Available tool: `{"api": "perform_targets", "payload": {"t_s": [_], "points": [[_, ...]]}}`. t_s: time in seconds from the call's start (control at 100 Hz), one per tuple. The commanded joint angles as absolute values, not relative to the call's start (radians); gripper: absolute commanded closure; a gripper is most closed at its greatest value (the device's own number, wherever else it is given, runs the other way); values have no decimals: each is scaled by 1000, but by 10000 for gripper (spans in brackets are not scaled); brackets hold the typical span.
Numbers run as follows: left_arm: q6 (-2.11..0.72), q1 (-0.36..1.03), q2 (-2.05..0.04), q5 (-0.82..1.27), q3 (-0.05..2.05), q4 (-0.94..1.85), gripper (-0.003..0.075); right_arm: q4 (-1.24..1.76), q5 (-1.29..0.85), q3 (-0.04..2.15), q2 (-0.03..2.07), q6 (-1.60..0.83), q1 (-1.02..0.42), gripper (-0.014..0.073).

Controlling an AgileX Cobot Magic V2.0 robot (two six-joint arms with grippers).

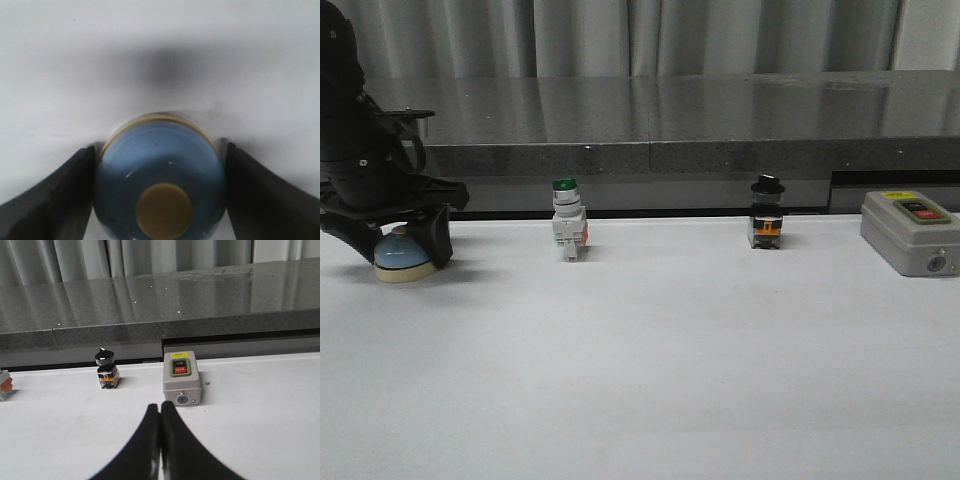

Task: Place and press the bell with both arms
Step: 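Lift the bell with the left gripper and carry it toward table center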

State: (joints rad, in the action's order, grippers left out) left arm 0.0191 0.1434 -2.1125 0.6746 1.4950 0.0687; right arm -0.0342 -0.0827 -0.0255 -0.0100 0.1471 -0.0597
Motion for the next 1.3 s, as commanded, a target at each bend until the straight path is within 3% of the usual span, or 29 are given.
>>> {"api": "perform_targets", "payload": {"t_s": [0.0, 0.15, 0.54, 0.85, 1.29], "points": [[7, 151, -2066, 701, 1537, 81, 588, -36, 0, -12, -30, 145, -54, 654], [7, 151, -2041, 779, 1593, 81, 660, -36, 0, -12, -30, 145, -54, 654], [-7, 202, -1813, 897, 1634, 93, 660, -36, 0, -12, -30, 145, -54, 654], [-43, 404, -1743, 911, 1634, 131, 660, -36, 0, -12, -30, 145, -54, 654], [-43, 653, -1901, 789, 1634, 131, 660, -36, 0, -12, -30, 145, -54, 654]]}}
